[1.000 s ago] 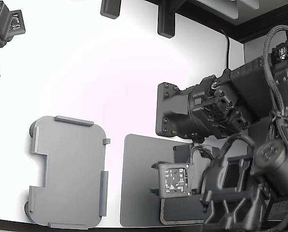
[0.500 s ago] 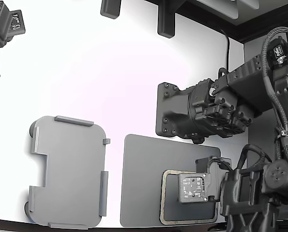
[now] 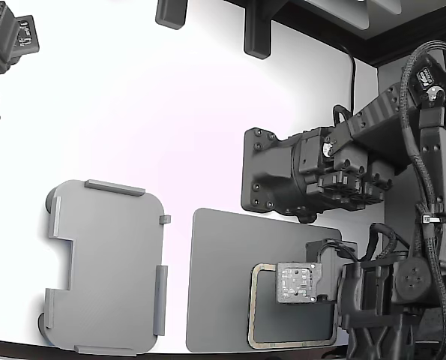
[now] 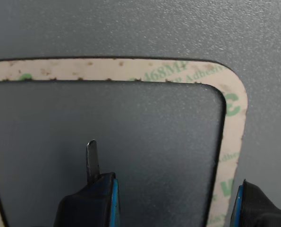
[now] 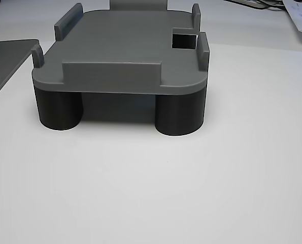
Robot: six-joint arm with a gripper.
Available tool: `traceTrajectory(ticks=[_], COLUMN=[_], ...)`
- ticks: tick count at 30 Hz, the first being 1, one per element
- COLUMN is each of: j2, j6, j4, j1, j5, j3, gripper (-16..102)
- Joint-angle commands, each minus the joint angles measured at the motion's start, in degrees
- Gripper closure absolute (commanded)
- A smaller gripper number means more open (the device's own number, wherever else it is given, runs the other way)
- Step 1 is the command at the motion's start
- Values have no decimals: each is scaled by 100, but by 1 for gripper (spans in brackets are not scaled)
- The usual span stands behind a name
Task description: Move top rectangular frame to the holder.
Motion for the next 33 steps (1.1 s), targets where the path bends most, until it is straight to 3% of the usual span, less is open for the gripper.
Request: traceTrajectory(ticks=[1, 7, 14, 23, 33], j2=[79, 97, 185, 325, 571], j6=[18, 26, 132, 325, 281], j4=[-35, -141, -308, -439, -729], j1=[-26, 53, 62, 141, 149], j5=[-9, 62, 9, -97, -88], j3=[-35, 237, 510, 826, 1266], gripper=[-14, -7, -14, -14, -4])
